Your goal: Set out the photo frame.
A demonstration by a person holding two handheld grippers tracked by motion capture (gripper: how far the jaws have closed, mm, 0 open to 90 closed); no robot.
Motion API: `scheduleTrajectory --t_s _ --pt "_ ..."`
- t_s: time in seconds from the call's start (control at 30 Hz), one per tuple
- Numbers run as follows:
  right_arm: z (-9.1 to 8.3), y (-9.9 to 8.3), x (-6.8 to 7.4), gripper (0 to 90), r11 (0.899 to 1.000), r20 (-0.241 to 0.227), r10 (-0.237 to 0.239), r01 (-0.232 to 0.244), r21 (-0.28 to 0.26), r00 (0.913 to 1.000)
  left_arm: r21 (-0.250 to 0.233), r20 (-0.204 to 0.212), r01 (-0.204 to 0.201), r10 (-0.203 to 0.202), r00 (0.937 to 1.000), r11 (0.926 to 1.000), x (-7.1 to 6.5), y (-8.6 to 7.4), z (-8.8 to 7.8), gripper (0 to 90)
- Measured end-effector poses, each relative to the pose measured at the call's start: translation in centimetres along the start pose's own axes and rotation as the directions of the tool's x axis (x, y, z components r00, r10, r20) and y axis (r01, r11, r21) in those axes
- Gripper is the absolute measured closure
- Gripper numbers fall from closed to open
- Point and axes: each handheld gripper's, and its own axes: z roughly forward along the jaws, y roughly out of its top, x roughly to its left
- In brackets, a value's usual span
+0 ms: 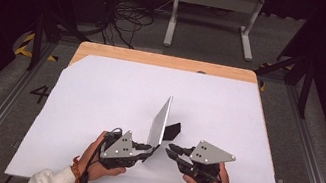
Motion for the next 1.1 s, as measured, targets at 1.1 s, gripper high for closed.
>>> scheduleTrajectory --t_s 1.1 --pt "2.3 -1.1 0.6 59.7 0.994 0.075 0.099 -0.102 0.031 0.9922 0.023 0.098 0.055 -0.056 0.9936 0.9983 -0.5 -0.5 3.4 77.2"
